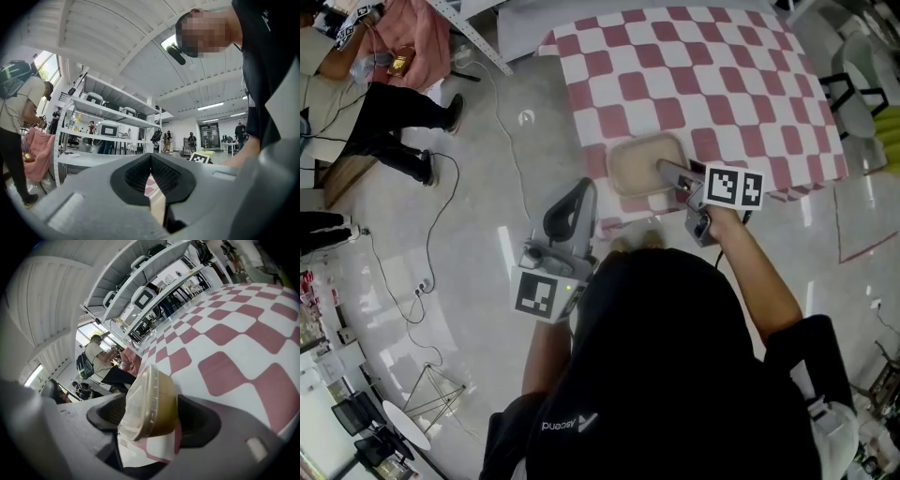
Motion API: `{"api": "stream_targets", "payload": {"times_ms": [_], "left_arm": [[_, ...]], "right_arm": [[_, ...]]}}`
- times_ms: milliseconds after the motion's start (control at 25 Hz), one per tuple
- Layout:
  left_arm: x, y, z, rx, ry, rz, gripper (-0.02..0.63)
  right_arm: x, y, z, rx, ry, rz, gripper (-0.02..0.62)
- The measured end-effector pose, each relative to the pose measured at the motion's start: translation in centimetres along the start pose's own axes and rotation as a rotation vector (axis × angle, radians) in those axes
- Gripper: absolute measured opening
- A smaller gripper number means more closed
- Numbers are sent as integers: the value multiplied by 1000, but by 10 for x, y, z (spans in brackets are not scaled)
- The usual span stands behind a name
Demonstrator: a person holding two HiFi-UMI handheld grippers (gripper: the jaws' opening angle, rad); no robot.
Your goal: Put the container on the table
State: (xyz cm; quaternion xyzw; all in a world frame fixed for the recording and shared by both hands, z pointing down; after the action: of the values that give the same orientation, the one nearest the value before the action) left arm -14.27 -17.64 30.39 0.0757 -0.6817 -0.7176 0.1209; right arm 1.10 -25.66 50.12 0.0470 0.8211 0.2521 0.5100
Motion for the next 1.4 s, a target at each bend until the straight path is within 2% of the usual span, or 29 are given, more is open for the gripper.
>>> {"api": "stream_targets", "payload": {"times_ms": [160,240,320,480,560,680,800,1120,1280,1400], "left_arm": [[-3,3,-2,3,21,9,9],[-4,5,-4,-5,31,15,9],[-6,7,-5,-2,42,20,9],[-16,7,-10,-10,71,30,9],[-21,6,-13,-22,85,33,9],[-27,11,-14,-10,97,23,9],[-31,10,-15,-7,106,25,9],[-35,11,-13,12,115,18,9],[-36,11,-11,19,121,15,9],[-36,11,-11,7,125,20,9]], "right_arm": [[-7,-6,13,-11,65,79,339],[-7,-12,21,-36,87,150,343],[5,-22,27,-78,72,255,342],[51,-41,37,-171,-12,508,339],[76,-47,42,-206,-49,642,293],[108,-45,46,-224,-107,818,180],[132,-37,46,-210,-141,943,130],[150,-25,47,-208,-169,1033,5],[170,-20,49,-246,-207,1074,3],[178,-18,52,-279,-200,1099,3]]}}
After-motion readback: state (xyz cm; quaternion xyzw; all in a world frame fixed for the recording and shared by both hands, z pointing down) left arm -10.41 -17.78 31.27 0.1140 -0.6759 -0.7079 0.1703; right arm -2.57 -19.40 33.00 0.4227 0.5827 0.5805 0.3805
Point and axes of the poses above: the fingertips, and each gripper's own axes: z backward along the fingers, x to its left, y out of its underside, the point moved 1 cm from there along z, backward along the fingers, and after that the axes turned 14 degrees about -y, right-handed, at the moved point
